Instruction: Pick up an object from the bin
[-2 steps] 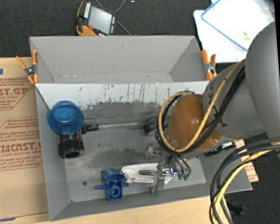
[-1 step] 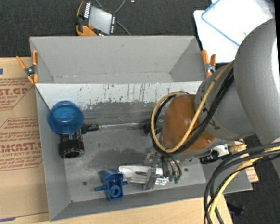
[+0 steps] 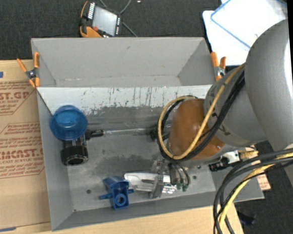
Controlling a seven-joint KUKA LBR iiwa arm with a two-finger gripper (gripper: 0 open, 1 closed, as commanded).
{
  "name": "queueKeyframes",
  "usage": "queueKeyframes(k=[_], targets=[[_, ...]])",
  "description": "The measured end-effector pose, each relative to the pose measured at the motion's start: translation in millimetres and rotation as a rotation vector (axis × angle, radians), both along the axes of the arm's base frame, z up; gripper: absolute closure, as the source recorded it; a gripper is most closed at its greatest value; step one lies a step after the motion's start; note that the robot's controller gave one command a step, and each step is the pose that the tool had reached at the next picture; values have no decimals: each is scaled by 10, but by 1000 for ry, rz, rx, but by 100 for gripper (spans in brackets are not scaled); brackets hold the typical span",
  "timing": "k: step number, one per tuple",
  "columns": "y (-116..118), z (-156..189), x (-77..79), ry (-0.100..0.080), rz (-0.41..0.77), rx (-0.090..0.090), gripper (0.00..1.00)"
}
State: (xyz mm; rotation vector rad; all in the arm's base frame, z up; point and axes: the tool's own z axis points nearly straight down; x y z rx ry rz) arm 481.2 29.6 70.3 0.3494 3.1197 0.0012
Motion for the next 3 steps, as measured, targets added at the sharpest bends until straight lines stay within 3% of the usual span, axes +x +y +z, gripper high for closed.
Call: queueKeyframes(k=[2,3], targets=[[4,272,-29,9,1,0,100],[5,505,-16,5,1,1,100]])
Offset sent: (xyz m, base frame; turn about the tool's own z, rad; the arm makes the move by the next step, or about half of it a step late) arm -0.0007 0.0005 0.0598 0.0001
